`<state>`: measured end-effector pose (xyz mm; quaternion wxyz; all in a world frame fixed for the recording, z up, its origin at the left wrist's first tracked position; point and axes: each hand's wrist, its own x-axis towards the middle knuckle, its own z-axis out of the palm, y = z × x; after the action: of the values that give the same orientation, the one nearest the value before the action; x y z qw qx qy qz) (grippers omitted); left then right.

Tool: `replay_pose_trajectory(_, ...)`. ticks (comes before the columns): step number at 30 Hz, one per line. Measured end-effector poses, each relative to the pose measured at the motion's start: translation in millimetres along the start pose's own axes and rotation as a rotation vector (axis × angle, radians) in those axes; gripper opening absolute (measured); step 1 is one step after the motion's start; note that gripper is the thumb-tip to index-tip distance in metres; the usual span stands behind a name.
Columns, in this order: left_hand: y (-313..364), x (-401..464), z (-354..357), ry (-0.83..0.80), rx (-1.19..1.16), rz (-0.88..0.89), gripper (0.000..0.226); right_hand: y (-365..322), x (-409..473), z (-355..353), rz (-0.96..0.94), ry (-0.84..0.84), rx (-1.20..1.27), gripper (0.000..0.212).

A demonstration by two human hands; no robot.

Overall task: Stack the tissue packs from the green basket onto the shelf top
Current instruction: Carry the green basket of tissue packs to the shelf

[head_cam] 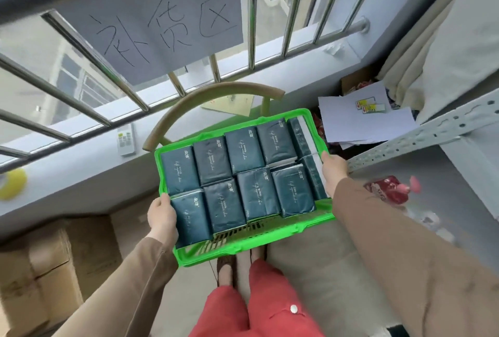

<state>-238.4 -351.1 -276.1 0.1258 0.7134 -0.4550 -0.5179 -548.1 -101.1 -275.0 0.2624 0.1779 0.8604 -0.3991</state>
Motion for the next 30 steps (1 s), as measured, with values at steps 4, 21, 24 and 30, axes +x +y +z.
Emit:
replay_pose_trajectory(4,15,-13,7,-0.071,0.028,0.095,0.031,44,-39,-38,0.07,0.126,0.136,0.022)
replay_pose_trajectory(21,-80,-265,96,-0.743,0.575,0.683,0.02,391,-320,-242,0.552,0.73,0.766,0.039)
replay_pose_trajectory(24,-140,-338,105,-0.836,0.617,0.639,0.027,469,-377,-277,0.639,0.796,0.825,0.037)
replay_pose_trajectory(30,-281,-465,108,-0.96,0.74,0.682,0.024,619,-474,-346,0.742,0.899,0.901,0.041)
